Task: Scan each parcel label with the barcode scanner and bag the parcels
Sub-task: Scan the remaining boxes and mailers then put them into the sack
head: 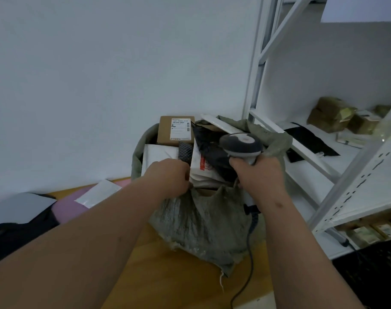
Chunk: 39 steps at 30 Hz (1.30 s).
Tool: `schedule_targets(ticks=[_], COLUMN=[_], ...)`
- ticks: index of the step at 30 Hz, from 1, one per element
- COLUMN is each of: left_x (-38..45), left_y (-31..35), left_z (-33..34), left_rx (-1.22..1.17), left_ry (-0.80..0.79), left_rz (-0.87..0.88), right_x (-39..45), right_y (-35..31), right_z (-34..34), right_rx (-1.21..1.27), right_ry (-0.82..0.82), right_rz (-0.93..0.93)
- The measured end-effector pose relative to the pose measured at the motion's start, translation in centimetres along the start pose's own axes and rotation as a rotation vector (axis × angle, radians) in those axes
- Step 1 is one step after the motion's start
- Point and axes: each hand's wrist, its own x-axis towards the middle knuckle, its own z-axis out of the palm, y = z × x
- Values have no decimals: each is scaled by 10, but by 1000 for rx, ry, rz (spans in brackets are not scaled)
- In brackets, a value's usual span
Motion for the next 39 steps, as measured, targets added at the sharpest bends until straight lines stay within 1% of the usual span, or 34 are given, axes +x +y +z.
schedule_targets(ticks=[3, 5, 6, 11, 14, 16, 21, 23, 25, 28, 30, 34, 39], left_x=[-2, -4, -5, -17, -27, -32, -45, -49, -54, -65, -78, -105, -135], left_y=[0, -4, -7, -21, -30, -37, -60, -74, -90, -123, -158, -227, -286], left_z=[-8, -11, -11, -7, -1, 0, -1, -1, -1, 3, 8, 29, 71], left_rx=[-108, -162, -151, 92, 182, 186, 111, 78, 40, 24, 11, 15, -21], left_ry=[-51, -49, -35, 160, 249, 273, 319, 338, 350, 341, 322, 255, 111], left_rz=[-15, -36, -46, -65, -56, -63, -83, -80, -79, -76, -96, -168, -220], right_x=[-6, -10, -12, -19, -25, -28, -44, -53, -64, -80, -94, -122, -139], right_y=[-14, -18, -19, -22, -25, -30, -49, -59, -72, -87, -95, -102, -86], right_z=[1, 6, 10, 27, 36, 42, 56, 67, 83, 117, 150, 219, 293], right_rx=[166, 196, 177, 131, 119, 118, 116, 136, 112, 67, 19, 25, 4], right_ry=[-132, -193, -205, -231, -227, -239, -284, -277, -286, -283, -288, -325, -366], right_rz=[73, 87, 83, 70, 40, 20, -10, -10, -48, -118, -131, -100, -31])
